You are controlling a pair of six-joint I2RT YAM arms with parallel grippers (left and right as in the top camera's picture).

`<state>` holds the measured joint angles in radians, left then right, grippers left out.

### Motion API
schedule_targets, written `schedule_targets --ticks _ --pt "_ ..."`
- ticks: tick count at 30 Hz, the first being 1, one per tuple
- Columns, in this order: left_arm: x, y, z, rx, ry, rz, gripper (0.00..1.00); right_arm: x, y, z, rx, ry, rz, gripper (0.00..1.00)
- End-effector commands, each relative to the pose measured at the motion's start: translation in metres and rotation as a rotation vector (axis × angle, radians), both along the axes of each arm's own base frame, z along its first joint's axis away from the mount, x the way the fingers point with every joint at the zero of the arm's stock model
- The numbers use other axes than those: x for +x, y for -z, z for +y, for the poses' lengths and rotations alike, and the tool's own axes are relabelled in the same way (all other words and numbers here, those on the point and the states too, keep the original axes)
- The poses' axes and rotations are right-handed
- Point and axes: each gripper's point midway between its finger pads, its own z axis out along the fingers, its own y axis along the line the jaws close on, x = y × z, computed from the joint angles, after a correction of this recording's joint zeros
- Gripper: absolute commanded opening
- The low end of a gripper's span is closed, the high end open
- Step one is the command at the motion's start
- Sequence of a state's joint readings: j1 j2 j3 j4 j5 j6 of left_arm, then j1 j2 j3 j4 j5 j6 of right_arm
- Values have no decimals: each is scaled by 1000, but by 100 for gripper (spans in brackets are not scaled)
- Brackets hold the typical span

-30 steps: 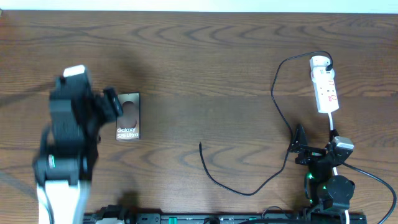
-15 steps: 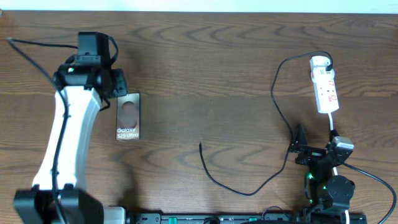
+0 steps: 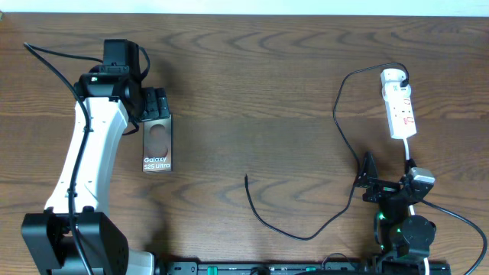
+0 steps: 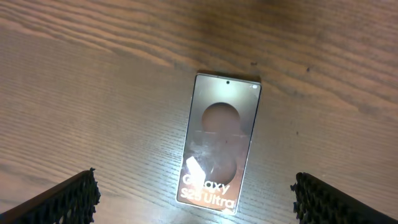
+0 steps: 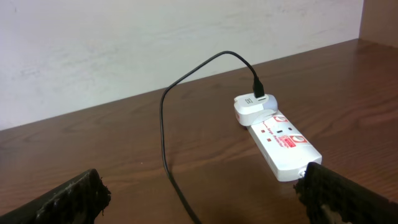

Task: Plug charger to phone and switch on socket
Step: 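Move the left gripper over the Galaxy phone and lower onto it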

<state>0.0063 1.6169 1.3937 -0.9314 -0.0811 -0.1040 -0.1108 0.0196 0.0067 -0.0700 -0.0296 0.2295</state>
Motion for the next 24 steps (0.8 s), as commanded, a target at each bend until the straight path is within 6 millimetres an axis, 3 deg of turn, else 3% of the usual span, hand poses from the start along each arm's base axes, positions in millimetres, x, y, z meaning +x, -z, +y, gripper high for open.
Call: schedule_targets --ticks 1,4,9,14,24 --pt "-10 25 1 2 11 79 98 0 1 2 -9 -9 5 99" --pt "-16 42 1 -2 18 140 98 0 2 2 -9 -9 6 99" --pt "-17 71 -17 -91 95 229 98 0 2 2 -9 -9 6 99" --pt "-18 95 -16 -93 94 293 98 0 2 2 -9 -9 6 99" --pt "-12 112 -11 -75 89 309 98 0 2 2 -9 -9 6 99"
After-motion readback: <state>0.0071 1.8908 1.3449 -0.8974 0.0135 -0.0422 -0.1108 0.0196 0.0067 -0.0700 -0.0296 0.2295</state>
